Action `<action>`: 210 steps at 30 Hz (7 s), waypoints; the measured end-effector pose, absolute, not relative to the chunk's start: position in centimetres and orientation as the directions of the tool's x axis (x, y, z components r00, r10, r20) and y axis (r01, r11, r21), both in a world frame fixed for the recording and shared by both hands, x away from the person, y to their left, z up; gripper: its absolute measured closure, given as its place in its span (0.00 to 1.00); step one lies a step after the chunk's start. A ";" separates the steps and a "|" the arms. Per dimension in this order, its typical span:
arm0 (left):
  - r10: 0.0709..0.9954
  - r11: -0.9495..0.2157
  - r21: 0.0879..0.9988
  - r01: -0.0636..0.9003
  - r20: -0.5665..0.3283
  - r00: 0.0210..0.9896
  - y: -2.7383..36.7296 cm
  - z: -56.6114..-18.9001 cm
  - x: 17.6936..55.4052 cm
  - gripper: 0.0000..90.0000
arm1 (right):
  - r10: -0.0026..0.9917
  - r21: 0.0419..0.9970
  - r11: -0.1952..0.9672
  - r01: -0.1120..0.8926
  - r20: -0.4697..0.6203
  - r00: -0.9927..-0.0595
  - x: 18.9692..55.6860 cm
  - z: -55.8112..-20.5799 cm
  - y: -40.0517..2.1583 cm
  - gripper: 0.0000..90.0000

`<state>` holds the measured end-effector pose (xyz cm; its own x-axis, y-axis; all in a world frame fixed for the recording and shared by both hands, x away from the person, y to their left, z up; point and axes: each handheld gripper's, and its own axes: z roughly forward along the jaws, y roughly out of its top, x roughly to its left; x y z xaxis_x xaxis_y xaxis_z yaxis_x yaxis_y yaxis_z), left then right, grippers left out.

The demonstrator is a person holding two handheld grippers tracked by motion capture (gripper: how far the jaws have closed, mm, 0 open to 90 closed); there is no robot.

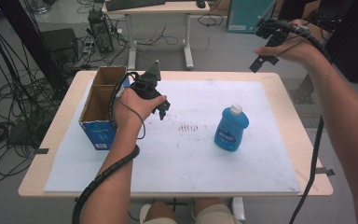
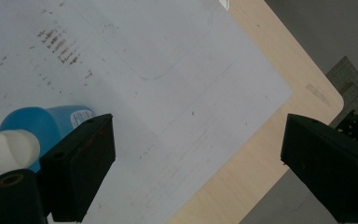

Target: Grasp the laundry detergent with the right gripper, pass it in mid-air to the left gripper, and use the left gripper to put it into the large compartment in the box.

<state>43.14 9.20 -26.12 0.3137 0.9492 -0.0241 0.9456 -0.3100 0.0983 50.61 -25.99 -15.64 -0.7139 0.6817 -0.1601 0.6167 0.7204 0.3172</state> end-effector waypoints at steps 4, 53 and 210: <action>0.948 -0.313 0.106 0.944 -0.021 0.317 9.0 -25.9 43.0 0.07 | 0.692 0.327 0.709 0.625 -0.153 -0.705 49.9 -15.6 -27.5 0.11; 0.937 -0.344 0.132 0.930 -0.021 0.349 9.7 -25.2 41.4 0.07 | 0.639 0.504 0.691 0.519 -0.089 -0.764 37.3 -23.6 -35.8 0.08; 0.929 -0.366 0.151 0.918 -0.002 0.371 10.2 -25.4 40.9 0.07 | 0.637 0.814 0.476 0.334 -0.056 -0.769 36.4 -39.1 -25.4 0.02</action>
